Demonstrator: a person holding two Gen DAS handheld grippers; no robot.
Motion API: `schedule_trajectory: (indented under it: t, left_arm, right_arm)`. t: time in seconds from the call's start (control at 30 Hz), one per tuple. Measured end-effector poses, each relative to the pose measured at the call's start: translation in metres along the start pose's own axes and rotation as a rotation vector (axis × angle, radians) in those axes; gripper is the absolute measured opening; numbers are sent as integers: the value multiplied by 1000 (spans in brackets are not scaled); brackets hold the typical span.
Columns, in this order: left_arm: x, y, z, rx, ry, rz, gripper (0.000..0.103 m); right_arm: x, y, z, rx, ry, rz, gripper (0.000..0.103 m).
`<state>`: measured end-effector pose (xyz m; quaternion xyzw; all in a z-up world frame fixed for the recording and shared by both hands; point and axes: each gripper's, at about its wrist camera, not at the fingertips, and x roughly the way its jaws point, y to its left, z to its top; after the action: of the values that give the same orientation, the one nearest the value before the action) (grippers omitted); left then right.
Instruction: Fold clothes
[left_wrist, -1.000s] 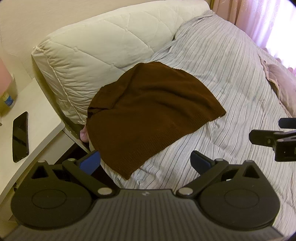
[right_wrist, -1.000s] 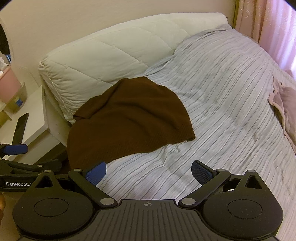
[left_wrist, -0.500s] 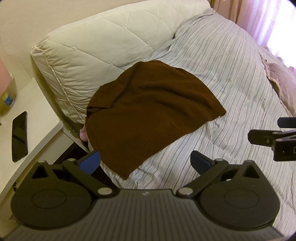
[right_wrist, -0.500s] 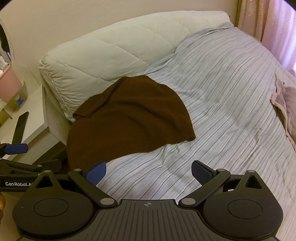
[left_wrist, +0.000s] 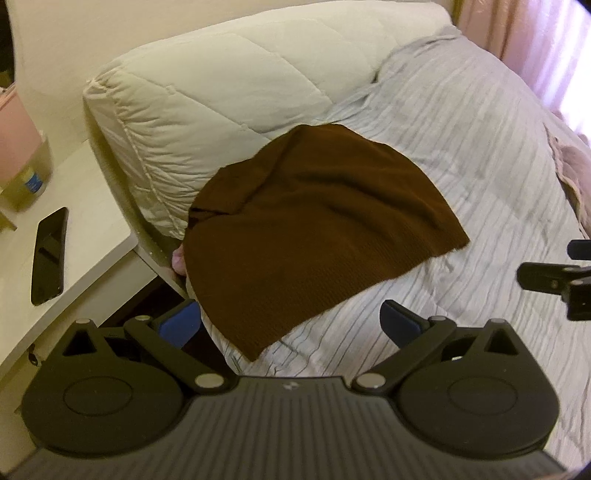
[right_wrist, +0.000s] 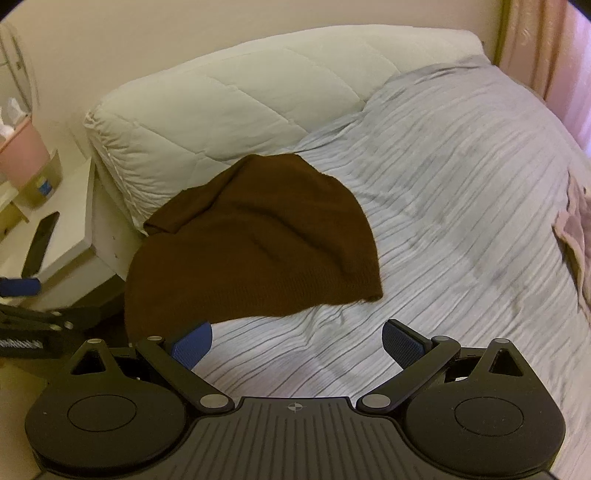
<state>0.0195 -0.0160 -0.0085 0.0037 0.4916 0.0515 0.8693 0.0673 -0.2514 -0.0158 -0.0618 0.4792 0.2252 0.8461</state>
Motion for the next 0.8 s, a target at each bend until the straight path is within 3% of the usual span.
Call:
schedule_trajectory:
  t: [0.17,0.3,0.63,0.7,0.8]
  left_arm:
    - [11,12,12,38,3,59,102]
    - [41,26,36,146,2,70,102]
    - [199,23,121,516,-19,-25,92]
    - [234,17,133,560,-8,-49,83]
    - [280,9,149,610,11,-74,77]
  right_arm:
    - [25,-18,15,-49,-1,-20,101]
    - [55,-34,29,-39,-17,-41,101]
    - [161,-68,72,40,59,-129,100]
    - [186,-74,74,30,93,-141,100]
    - [219,-85,72,33,131,-140,100]
